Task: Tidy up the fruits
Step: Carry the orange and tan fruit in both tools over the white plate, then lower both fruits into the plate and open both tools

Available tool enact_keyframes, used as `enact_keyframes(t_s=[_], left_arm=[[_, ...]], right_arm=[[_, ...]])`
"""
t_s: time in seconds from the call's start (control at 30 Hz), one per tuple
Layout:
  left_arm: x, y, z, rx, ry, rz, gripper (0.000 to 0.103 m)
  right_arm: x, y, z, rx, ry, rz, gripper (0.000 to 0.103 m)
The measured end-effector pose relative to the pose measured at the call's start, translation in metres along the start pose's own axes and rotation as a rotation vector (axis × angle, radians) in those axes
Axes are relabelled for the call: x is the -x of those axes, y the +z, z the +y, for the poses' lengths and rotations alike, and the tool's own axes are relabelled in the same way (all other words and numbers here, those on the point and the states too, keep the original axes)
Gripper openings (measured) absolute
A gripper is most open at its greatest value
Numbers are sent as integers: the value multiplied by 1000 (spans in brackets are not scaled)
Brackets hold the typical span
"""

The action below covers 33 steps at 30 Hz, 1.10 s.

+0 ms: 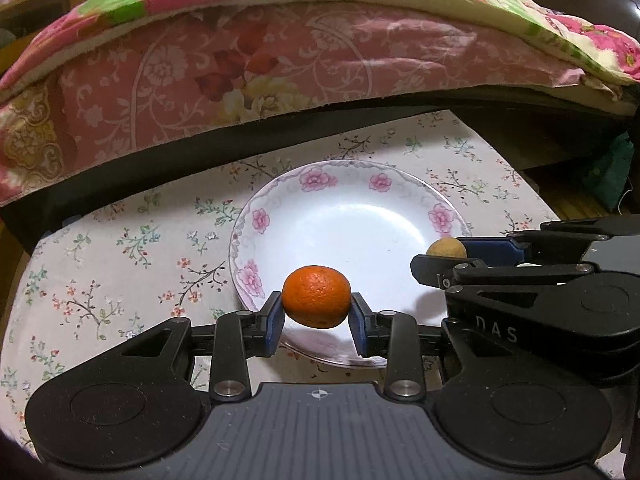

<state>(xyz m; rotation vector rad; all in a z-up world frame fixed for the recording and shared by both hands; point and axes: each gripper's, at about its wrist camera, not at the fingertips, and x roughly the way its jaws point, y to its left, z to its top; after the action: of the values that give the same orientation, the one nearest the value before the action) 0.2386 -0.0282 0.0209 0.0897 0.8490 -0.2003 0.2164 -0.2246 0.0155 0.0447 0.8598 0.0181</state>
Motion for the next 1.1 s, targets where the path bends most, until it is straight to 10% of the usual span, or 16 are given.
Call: enact_keyframes(t_s=[1.1], left_arm=[[12, 4, 5, -3, 39, -24, 51]], right_arm=[[8, 3, -5, -14, 7, -39, 32]])
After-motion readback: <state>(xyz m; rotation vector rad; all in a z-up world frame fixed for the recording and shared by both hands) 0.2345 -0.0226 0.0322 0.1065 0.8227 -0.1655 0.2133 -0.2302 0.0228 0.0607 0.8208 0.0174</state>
